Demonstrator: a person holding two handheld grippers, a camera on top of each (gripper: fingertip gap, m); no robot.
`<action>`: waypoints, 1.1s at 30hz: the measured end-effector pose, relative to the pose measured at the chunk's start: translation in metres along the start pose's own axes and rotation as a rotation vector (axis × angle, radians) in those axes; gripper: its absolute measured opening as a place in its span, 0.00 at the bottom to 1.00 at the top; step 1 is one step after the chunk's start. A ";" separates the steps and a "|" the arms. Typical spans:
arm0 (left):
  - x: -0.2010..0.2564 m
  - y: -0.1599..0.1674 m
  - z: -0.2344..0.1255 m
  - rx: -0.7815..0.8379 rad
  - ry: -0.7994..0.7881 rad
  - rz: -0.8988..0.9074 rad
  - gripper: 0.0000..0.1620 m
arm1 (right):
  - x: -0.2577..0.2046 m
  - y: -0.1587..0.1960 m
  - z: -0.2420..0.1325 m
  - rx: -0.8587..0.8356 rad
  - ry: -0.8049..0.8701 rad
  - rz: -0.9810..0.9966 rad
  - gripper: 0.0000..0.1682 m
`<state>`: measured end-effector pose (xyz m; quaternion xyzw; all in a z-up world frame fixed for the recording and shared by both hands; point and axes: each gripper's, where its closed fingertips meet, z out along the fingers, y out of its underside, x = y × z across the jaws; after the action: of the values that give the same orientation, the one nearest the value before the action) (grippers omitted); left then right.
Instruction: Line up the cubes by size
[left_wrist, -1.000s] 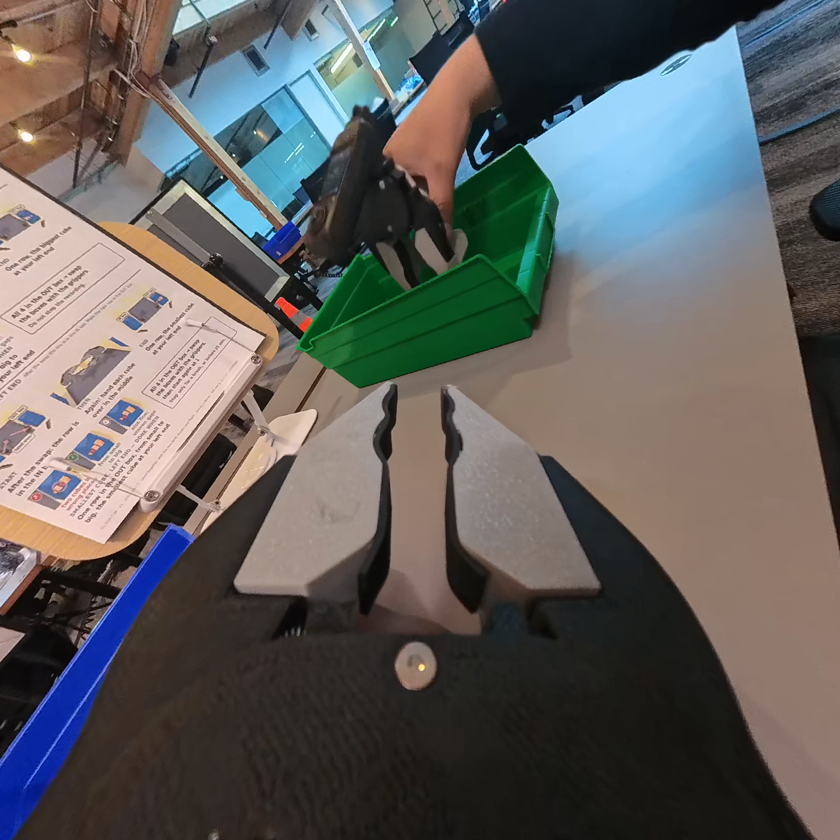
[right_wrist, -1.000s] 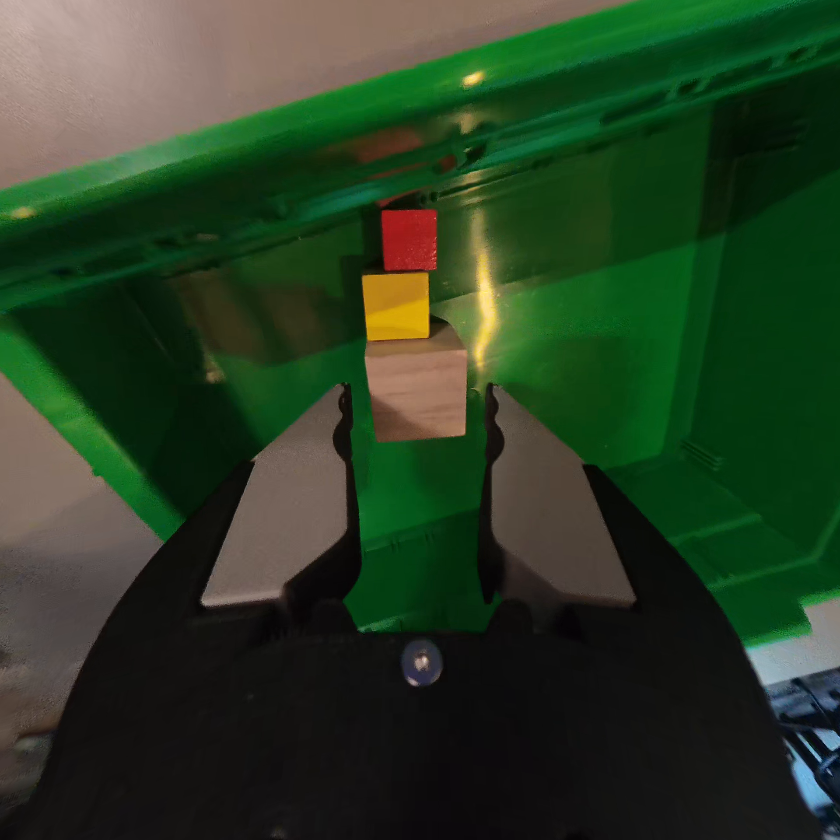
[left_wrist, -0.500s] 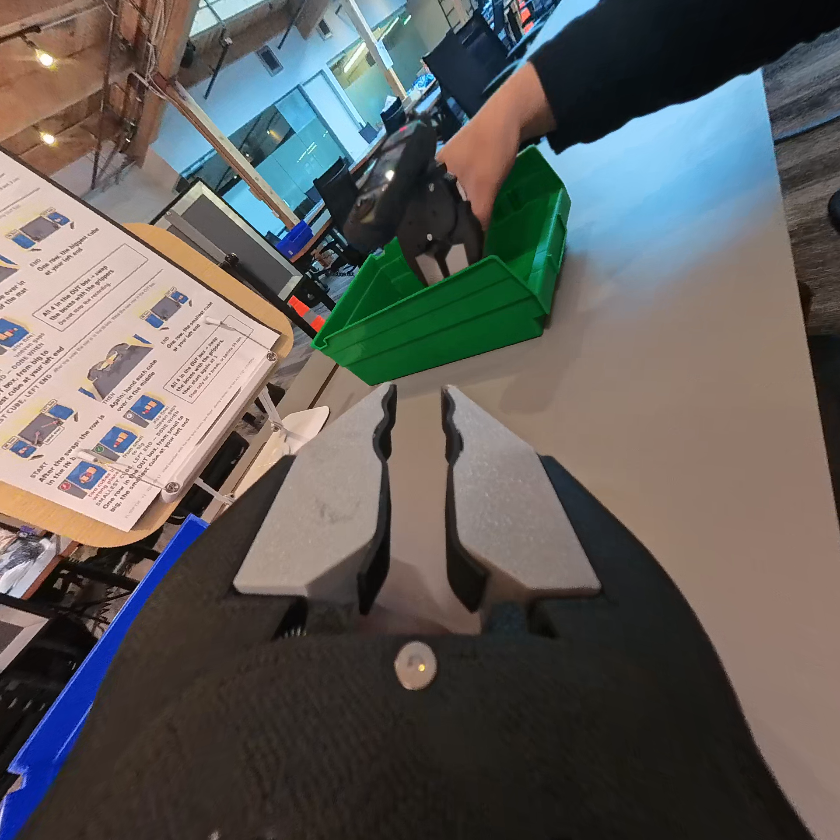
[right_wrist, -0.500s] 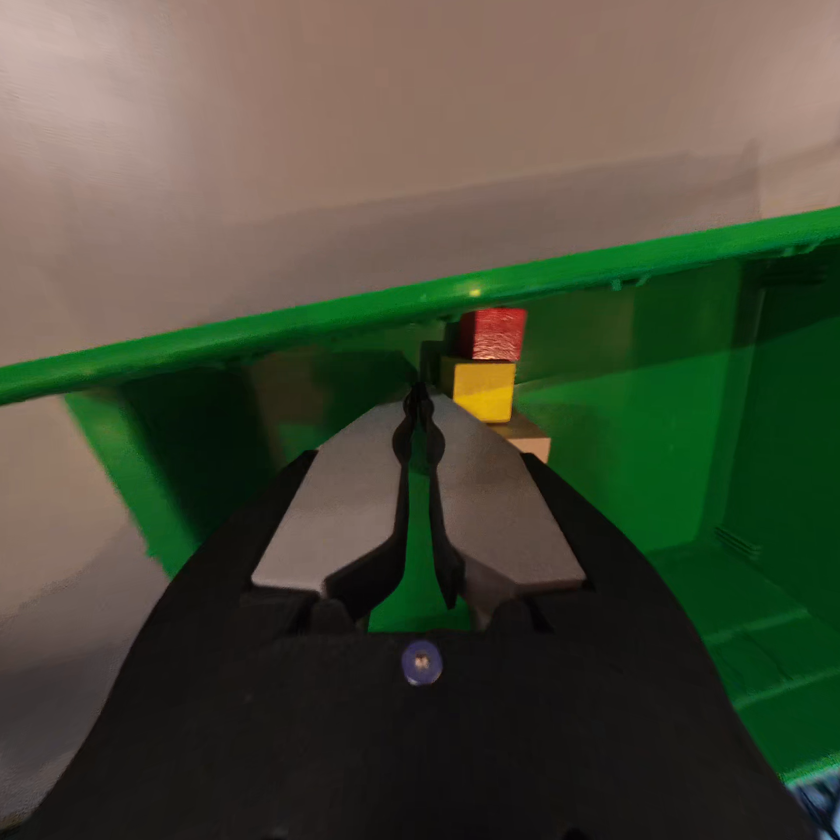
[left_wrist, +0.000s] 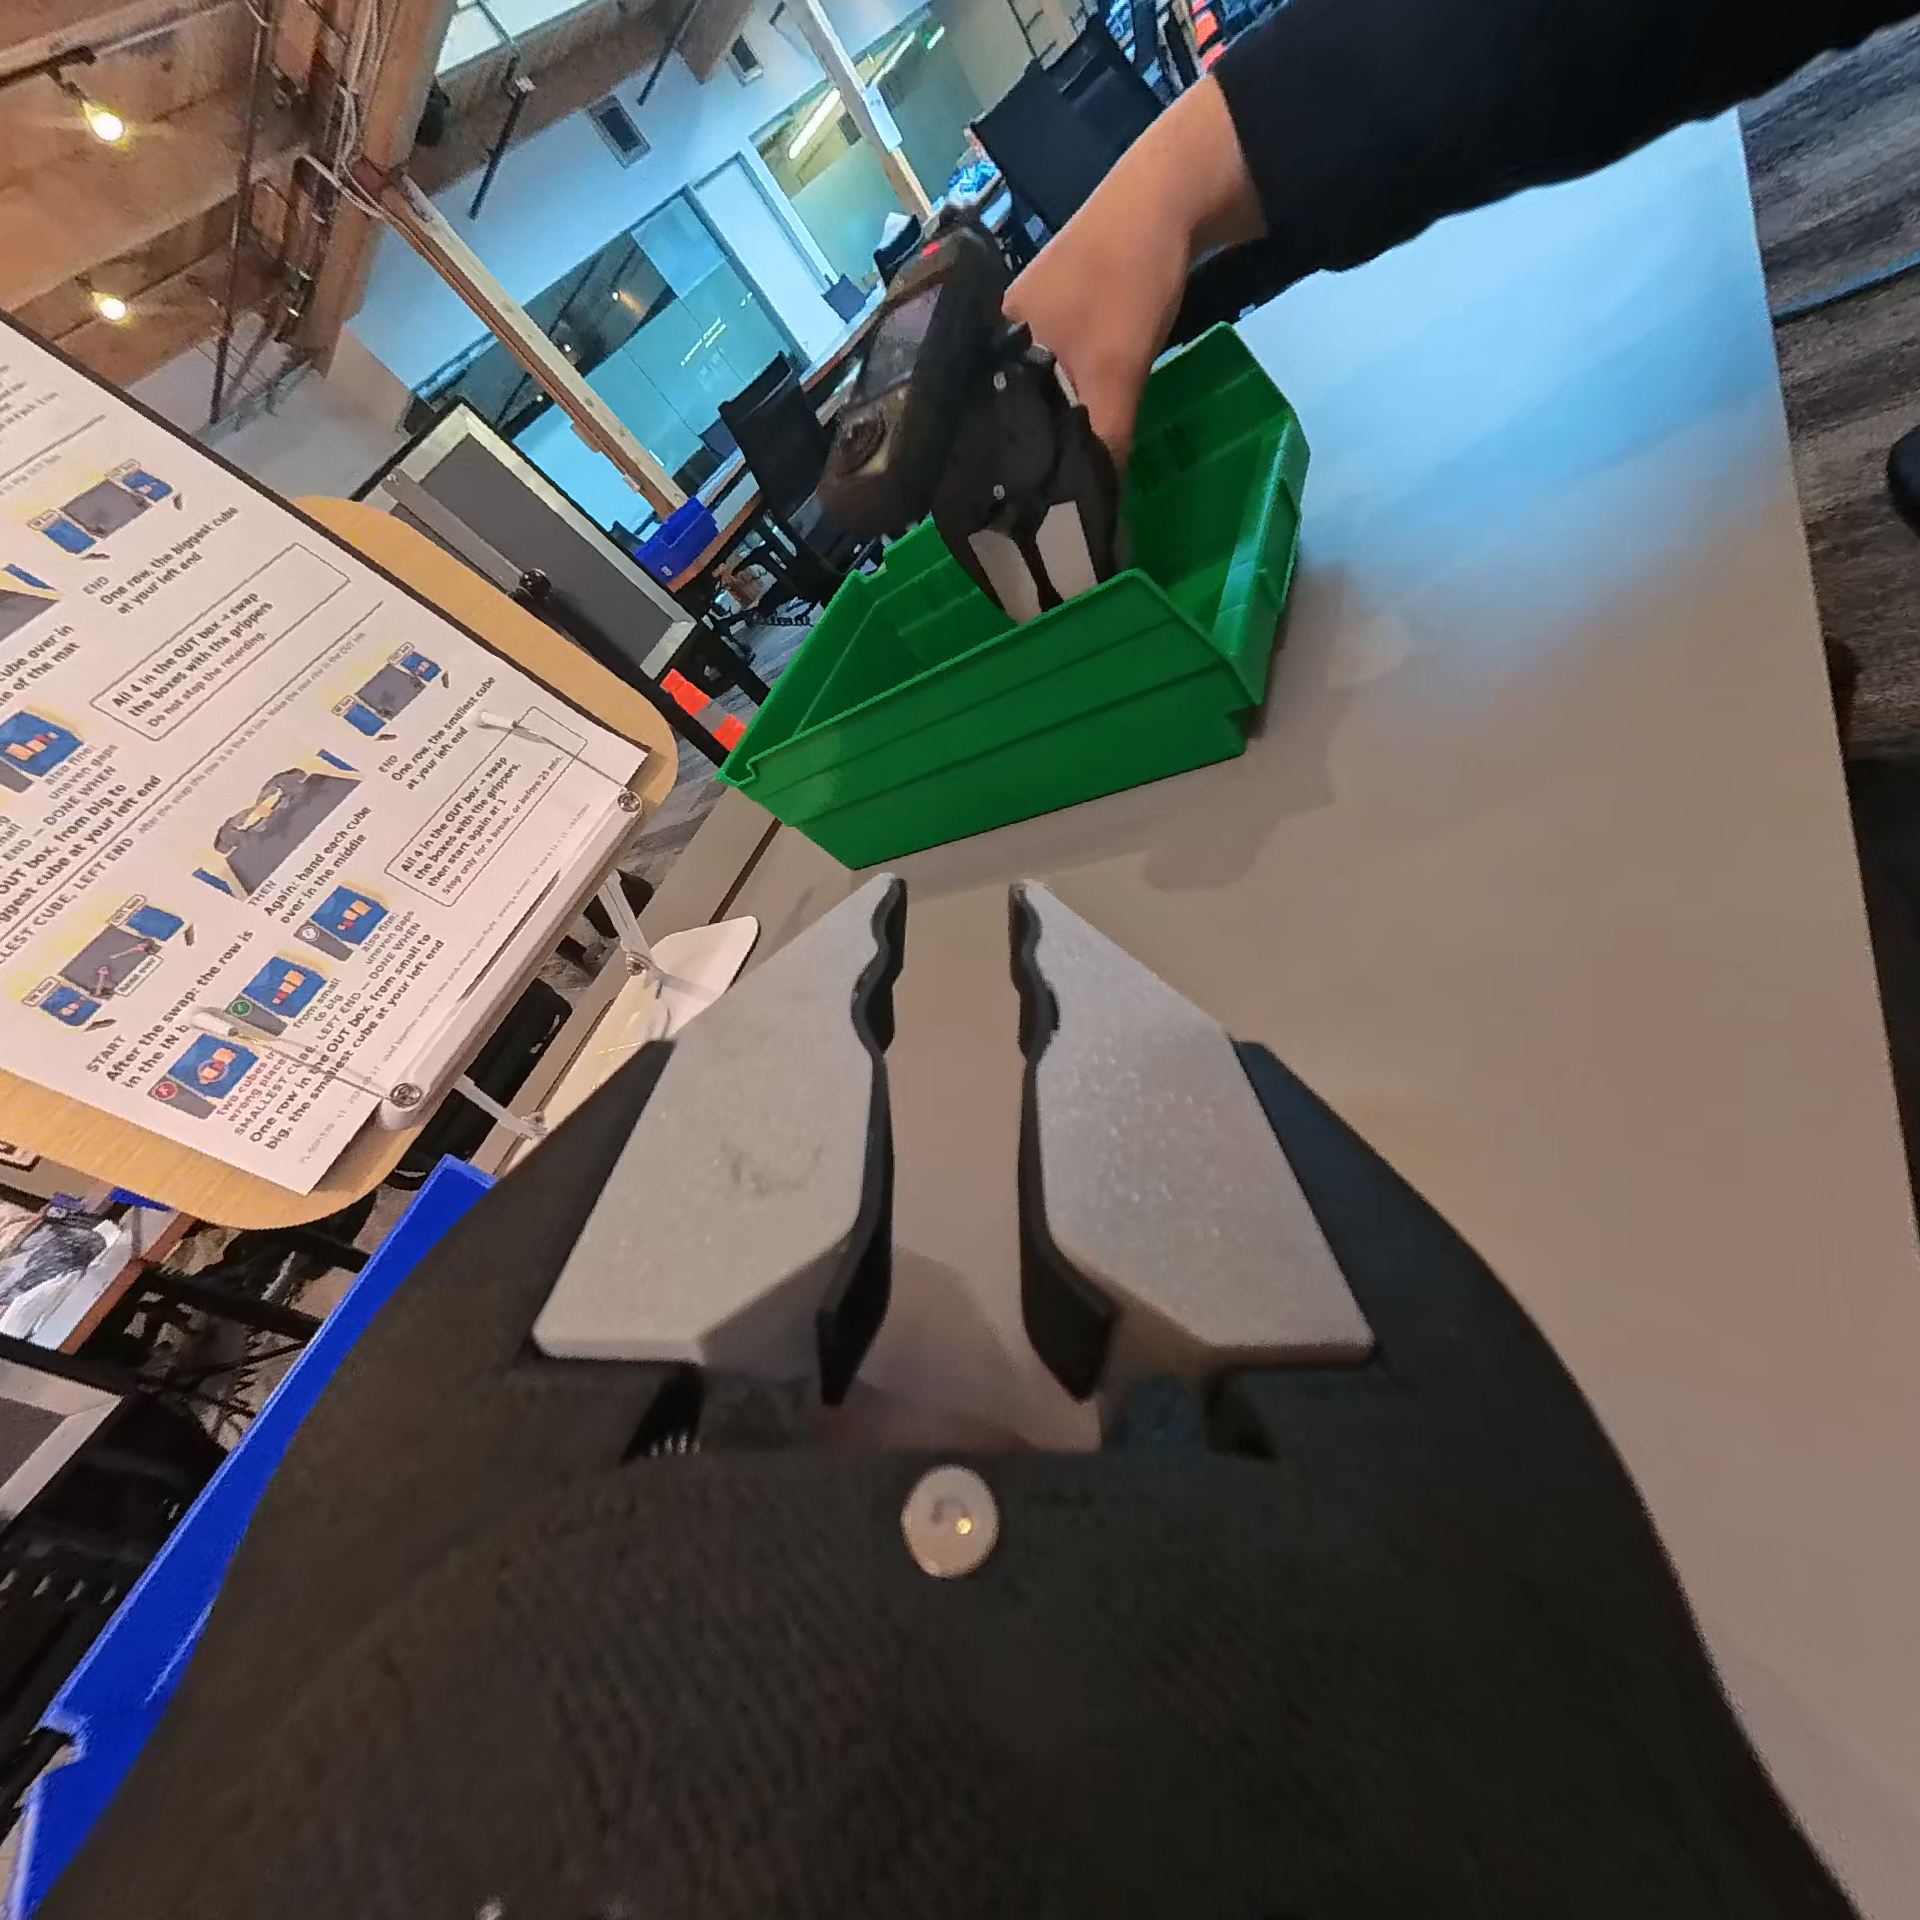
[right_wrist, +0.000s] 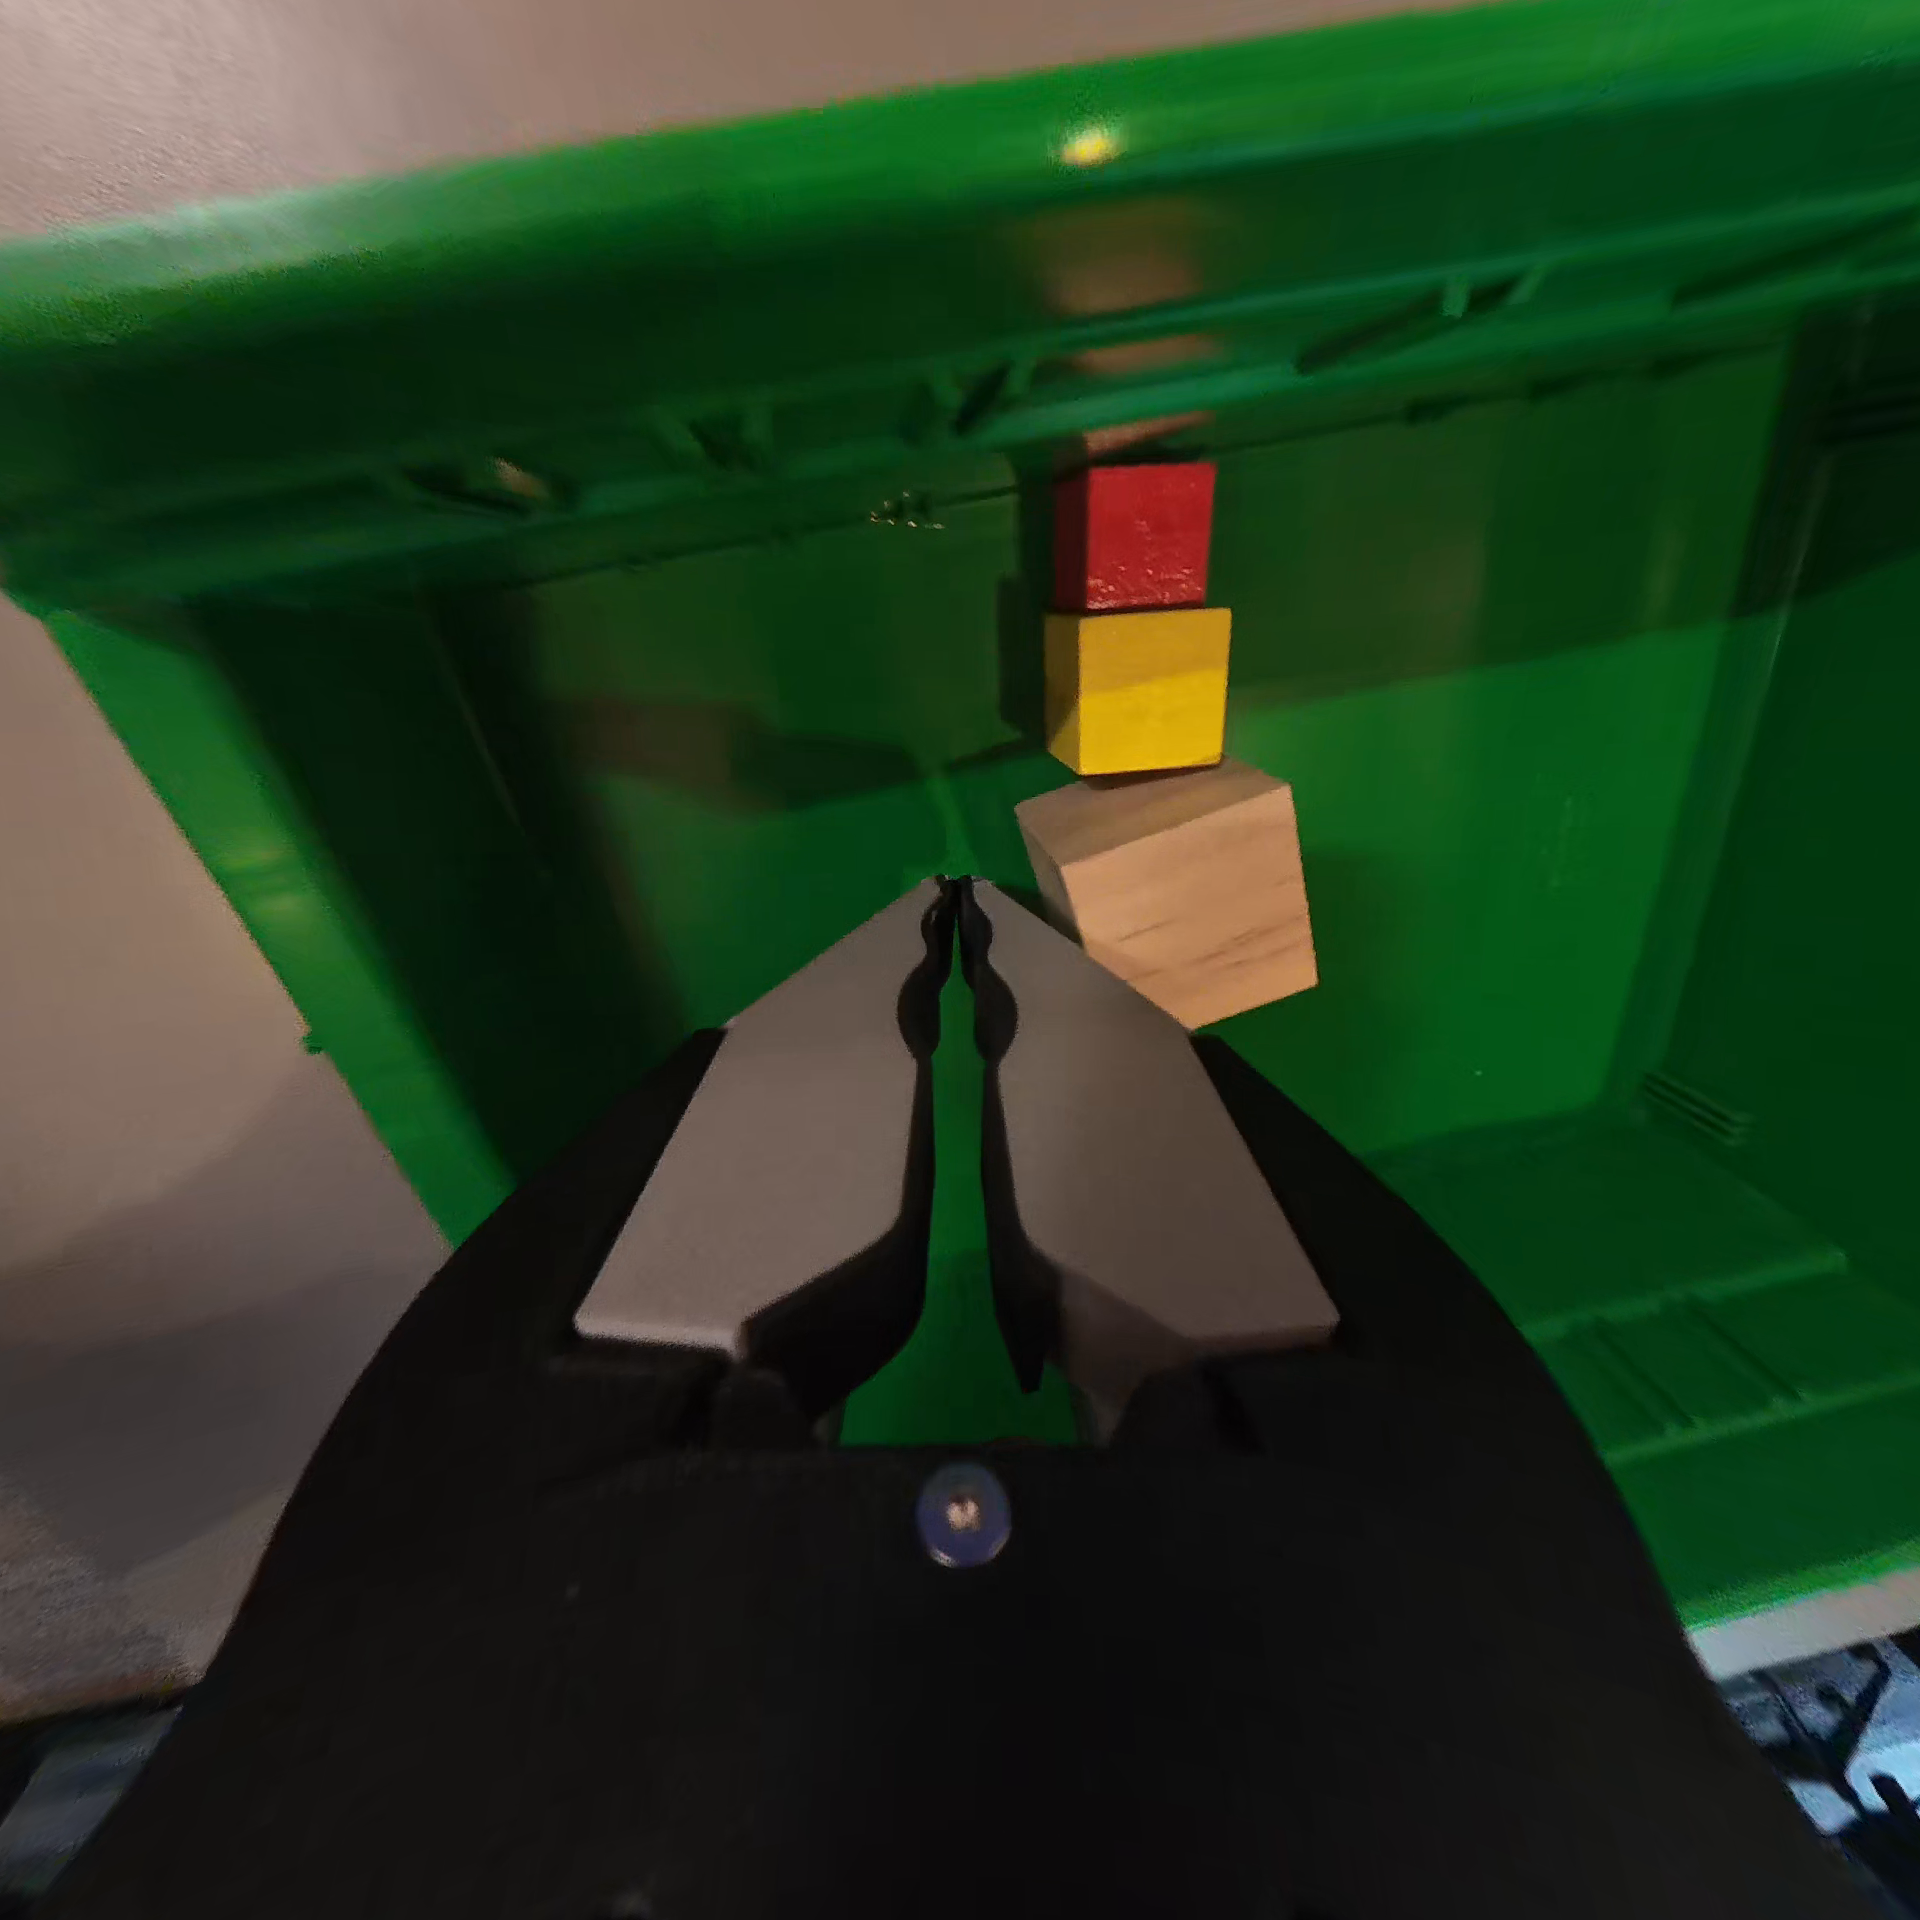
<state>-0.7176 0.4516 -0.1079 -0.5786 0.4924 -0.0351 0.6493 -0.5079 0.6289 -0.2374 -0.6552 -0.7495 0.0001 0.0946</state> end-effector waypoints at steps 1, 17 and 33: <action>-0.001 0.001 -0.002 -0.011 0.001 0.007 0.11 | -0.002 -0.002 -0.003 0.016 -0.006 -0.002 0.00; -0.110 0.135 -0.121 -0.727 -0.012 0.011 0.17 | 0.034 0.059 -0.016 0.000 0.244 0.221 0.00; -0.151 0.278 -0.093 -1.463 0.478 0.169 0.53 | 0.033 0.025 -0.004 -0.016 0.181 0.136 0.00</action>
<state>-1.0043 0.5691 -0.2219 -0.7976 0.5593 0.2249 -0.0217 -0.4866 0.6640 -0.2323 -0.7025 -0.6918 -0.0585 0.1563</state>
